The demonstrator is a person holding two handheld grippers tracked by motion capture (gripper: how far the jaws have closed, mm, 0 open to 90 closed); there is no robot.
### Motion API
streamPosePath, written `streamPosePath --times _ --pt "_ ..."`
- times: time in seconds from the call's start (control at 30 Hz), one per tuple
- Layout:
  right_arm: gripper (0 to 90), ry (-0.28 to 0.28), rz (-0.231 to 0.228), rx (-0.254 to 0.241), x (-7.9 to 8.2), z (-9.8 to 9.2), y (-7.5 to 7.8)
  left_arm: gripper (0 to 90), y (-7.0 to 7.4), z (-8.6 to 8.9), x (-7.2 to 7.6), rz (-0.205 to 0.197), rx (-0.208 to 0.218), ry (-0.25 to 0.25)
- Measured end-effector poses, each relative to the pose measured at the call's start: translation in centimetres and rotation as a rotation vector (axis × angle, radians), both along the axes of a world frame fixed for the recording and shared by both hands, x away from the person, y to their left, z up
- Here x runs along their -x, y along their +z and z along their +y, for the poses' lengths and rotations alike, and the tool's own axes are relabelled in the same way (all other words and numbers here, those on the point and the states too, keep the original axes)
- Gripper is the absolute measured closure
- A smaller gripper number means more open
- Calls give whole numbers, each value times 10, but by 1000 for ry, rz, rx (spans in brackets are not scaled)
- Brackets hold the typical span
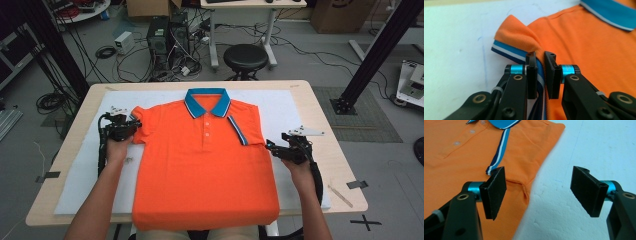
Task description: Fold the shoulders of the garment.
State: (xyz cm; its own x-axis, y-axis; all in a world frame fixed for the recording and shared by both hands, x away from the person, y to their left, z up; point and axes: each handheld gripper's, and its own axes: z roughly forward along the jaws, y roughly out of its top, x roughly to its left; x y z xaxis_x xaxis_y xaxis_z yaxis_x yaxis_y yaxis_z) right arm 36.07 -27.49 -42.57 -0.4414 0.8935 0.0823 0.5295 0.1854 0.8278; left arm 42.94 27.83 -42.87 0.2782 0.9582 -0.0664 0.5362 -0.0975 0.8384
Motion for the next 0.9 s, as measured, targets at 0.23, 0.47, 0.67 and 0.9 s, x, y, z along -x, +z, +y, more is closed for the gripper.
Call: streamPosePath --times 0.23,0.47,0.67,0.9 --pt "295 4 -7 0 0 2 1 809 18 -29 -4 7 -47 -90" --pt "294 7 -1 -3 -1 0 0 809 21 -63 -11 18 -85 -171" --pt "294 2 -6 -6 0 -3 0 808 19 -81 -15 34 -118 -193" --pt "294 -1 -7 -10 0 -3 1 806 13 -94 -16 59 -128 -247"
